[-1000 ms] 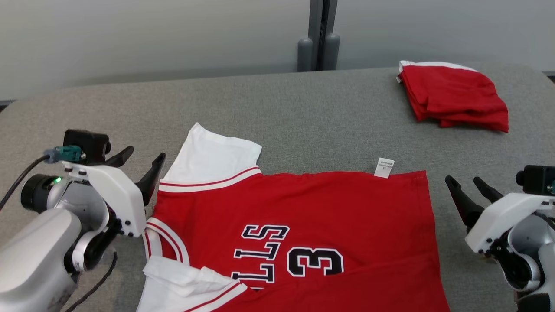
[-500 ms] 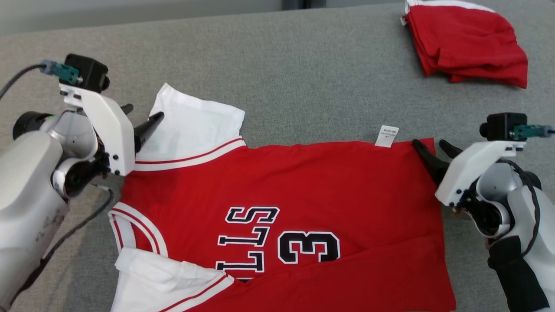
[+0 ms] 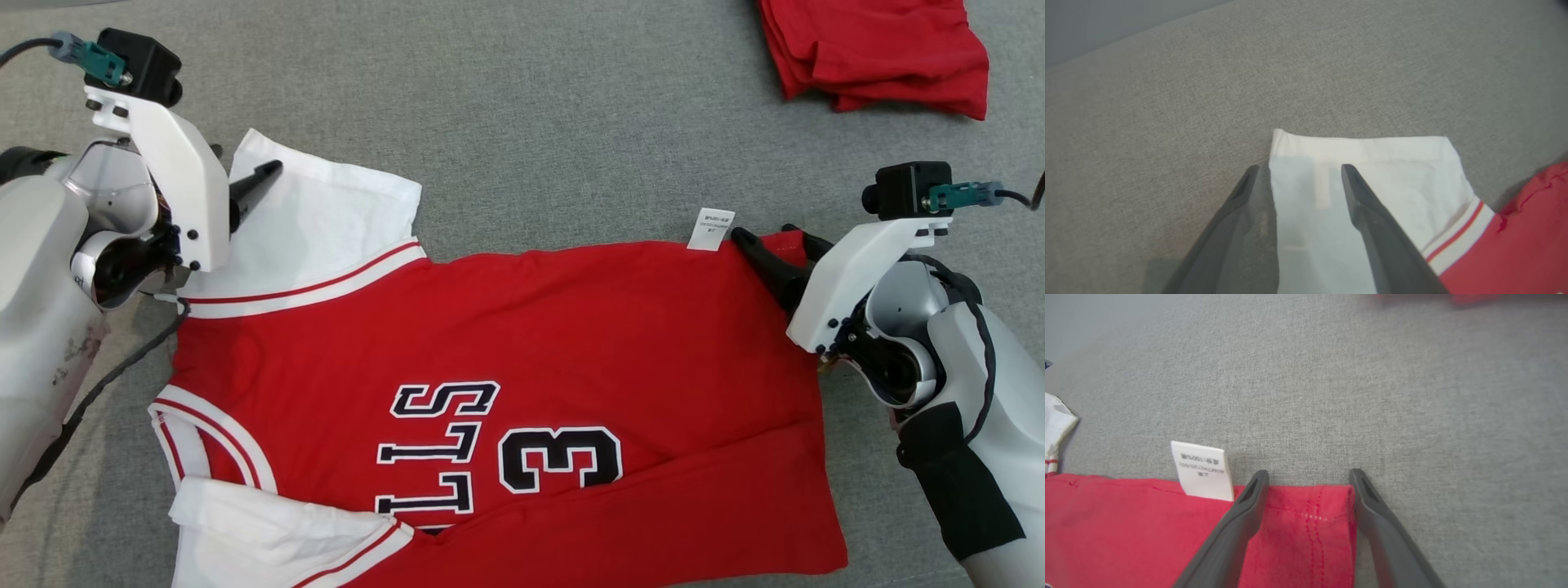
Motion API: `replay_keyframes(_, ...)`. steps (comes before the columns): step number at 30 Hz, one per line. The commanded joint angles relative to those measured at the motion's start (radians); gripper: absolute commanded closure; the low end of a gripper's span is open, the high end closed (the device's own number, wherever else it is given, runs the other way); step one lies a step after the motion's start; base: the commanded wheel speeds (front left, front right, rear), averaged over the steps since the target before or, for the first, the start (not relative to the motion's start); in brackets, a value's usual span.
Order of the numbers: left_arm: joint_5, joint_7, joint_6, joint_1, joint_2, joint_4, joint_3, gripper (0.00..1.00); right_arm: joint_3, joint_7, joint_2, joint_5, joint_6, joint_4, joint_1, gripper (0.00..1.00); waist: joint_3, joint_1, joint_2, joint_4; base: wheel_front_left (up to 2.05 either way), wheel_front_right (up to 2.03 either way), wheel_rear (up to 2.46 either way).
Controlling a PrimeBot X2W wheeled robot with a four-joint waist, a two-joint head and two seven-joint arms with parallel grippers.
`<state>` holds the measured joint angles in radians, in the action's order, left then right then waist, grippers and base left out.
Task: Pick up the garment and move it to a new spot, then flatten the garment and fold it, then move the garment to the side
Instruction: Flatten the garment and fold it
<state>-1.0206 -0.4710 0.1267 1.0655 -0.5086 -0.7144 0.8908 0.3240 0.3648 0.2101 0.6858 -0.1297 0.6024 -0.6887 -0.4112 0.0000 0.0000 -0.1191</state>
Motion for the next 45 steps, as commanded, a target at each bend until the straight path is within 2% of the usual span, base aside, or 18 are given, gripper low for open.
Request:
replay_keyframes(1,0.009,0.007,0.004,0.018,-0.002,-0.017,0.003,0.0,0.02,0.009,-0.009,0.011,-0.002,0.022,0.014,0.0,-0.004,0.0,0.0,-0.005,0.0,0.0,0.0)
replay_keyframes(6,-0.003,0.013,0.004,0.047,0.019,-0.086,0.015,0.0,0.071,0.017,-0.01,0.048,-0.002,0.022,0.003,0.0,-0.015,0.0,0.0,-0.019,0.0,0.0,0.0)
replay_keyframes(12,-0.034,0.028,0.004,0.056,0.022,-0.091,0.044,0.0,0.127,0.012,-0.003,0.093,-0.002,0.011,-0.011,0.0,-0.024,0.0,0.0,-0.03,0.0,0.0,0.0)
replay_keyframes(13,-0.04,0.028,0.004,0.057,0.021,-0.092,0.049,0.07,0.135,0.011,0.0,0.099,-0.002,0.011,-0.012,0.2,-0.025,0.0,0.0,-0.03,0.0,0.0,0.0)
replay_keyframes(14,-0.044,0.028,0.004,0.058,0.02,-0.094,0.055,0.29,0.143,0.01,0.003,0.105,-0.002,0.011,-0.015,0.53,-0.025,0.0,0.0,-0.031,0.0,0.0,0.0)
replay_keyframes(15,-0.049,0.029,0.004,0.058,0.02,-0.095,0.06,0.57,0.149,0.007,0.006,0.11,-0.002,0.011,-0.017,0.64,-0.025,0.0,0.0,-0.031,0.0,0.0,0.0)
replay_keyframes(17,-0.057,0.033,0.004,0.062,0.018,-0.098,0.072,1.0,0.16,-0.001,0.013,0.119,-0.002,0.012,-0.019,0.69,-0.023,0.0,0.0,-0.031,0.0,0.0,0.0)
replay_keyframes(18,-0.061,0.033,0.004,0.064,0.016,-0.099,0.077,1.0,0.167,-0.003,0.017,0.124,-0.002,0.013,-0.02,0.98,-0.022,0.0,0.0,-0.031,0.0,0.0,0.0)
replay_keyframes(19,-0.065,0.034,0.004,0.065,0.015,-0.098,0.083,1.0,0.173,-0.006,0.021,0.127,-0.002,0.013,-0.022,1.0,-0.021,0.0,0.0,-0.031,0.0,0.0,0.0)
replay_keyframes(32,-0.128,0.099,0.005,0.053,-0.002,-0.078,0.129,1.0,0.221,-0.09,0.056,0.169,-0.002,0.024,-0.028,1.0,0.031,0.0,0.0,-0.015,0.0,0.0,0.0)
replay_keyframes(38,-0.184,0.119,0.005,0.011,-0.011,-0.038,0.15,1.0,0.234,-0.146,0.078,0.189,-0.002,0.044,-0.001,1.0,0.108,0.0,0.0,0.006,0.0,0.0,0.0)
replay_keyframes(45,-0.309,0.051,0.005,-0.068,-0.062,0.076,0.179,1.0,0.271,-0.179,0.111,0.236,-0.002,0.043,0.06,1.0,0.215,0.0,0.0,0.038,0.0,0.0,0.0)
